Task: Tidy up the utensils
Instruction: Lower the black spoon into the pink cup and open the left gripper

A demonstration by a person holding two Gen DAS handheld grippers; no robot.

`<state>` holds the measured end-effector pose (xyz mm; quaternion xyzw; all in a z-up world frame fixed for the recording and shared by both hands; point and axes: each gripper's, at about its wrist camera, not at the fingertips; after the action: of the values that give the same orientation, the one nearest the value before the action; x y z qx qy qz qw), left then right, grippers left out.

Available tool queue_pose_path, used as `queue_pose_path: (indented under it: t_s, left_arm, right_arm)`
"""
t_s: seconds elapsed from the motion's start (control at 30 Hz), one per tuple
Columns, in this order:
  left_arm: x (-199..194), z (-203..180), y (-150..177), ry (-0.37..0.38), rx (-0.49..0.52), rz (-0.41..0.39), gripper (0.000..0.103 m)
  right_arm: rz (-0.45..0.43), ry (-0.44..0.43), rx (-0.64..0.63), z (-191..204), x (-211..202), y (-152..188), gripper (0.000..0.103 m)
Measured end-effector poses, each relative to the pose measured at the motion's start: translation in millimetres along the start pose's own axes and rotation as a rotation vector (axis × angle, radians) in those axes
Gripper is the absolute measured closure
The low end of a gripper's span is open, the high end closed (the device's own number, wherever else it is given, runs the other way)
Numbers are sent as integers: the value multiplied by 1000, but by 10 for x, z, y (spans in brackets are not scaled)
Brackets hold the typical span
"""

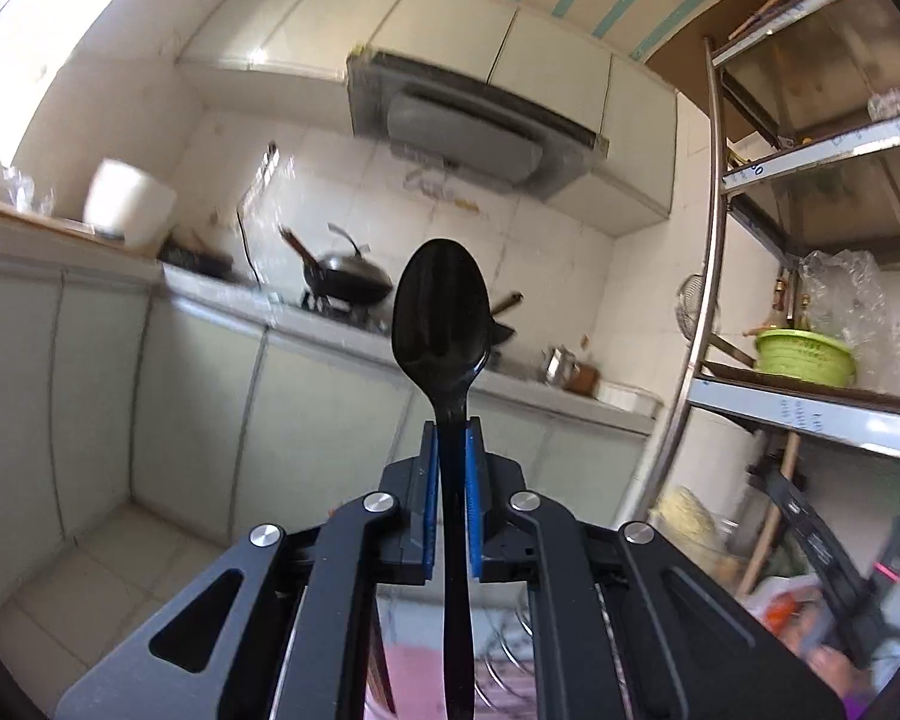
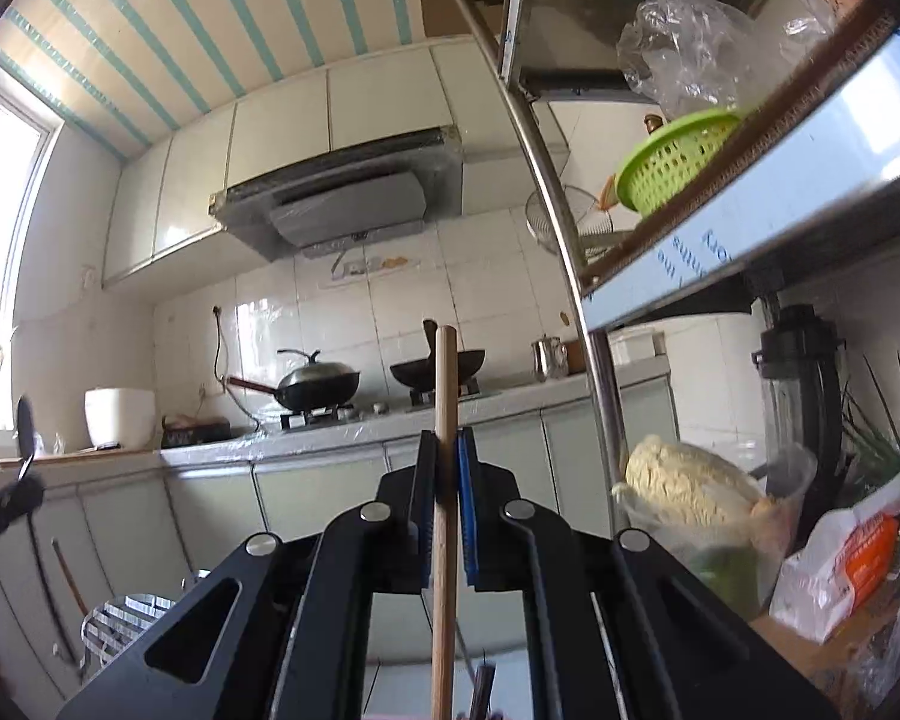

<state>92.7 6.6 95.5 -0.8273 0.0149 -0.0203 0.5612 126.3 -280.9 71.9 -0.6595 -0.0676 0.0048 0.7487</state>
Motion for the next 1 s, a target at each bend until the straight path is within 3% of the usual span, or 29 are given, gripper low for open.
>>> queue_pose_path:
  t_s: [0.23,0.5,0.7,1.0]
  left_arm:
    - [186,-85,280,-79,111,-65,96]
    - [-8,42,543,-114,94,-13,96]
    - [23,294,616,-142,20,78,94]
    - [212,439,668,-107,-24,218,94]
  right_arm:
    - [64,-23,-21,78,-88,228,96]
    - [143,-23,15,71,-168,372,96]
    - [211,-10,54,15,-184,480,97]
    - [237,-2,82,-79,-158,438,97]
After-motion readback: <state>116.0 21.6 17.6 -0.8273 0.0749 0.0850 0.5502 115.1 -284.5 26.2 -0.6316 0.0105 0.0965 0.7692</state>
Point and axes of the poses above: each gripper's, at about its wrist camera, not at the fingertips, and x roughly the way its jaws point, z to its left, y to its underside, and after that the axes turned 6 degrees about -x, right-handed
